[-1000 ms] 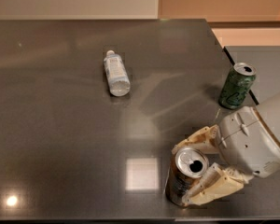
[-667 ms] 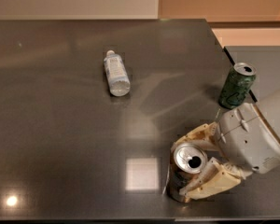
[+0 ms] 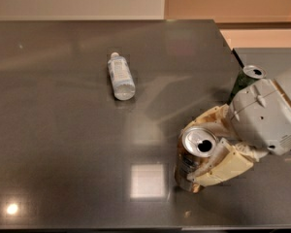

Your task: Pick orange can

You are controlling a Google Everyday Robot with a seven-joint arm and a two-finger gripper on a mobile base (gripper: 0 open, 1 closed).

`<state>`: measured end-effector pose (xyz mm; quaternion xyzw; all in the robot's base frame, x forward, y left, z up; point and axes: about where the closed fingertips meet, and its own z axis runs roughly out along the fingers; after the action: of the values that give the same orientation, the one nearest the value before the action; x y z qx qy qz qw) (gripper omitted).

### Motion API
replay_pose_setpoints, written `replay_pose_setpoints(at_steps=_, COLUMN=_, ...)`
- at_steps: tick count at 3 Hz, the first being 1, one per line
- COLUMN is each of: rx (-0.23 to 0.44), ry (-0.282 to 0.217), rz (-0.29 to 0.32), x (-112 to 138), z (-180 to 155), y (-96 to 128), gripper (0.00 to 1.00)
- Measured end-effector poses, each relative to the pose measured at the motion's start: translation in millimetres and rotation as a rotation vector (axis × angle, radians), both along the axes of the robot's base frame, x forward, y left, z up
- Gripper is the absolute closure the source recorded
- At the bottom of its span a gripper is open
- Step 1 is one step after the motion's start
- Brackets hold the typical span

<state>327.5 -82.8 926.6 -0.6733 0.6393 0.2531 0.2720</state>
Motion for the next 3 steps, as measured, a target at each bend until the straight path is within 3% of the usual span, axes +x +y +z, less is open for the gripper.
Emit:
replay_pose_setpoints(at_steps=2, rx=-0.022, ry=0.015, rz=-0.06, x=23.5, z=41.1, y=0.9, gripper=1.0)
replay_pose_setpoints(at_steps=3, rx=0.021, ry=0.003, rz=-0.094, x=46.4, z=73.9, y=3.6, gripper=1.0)
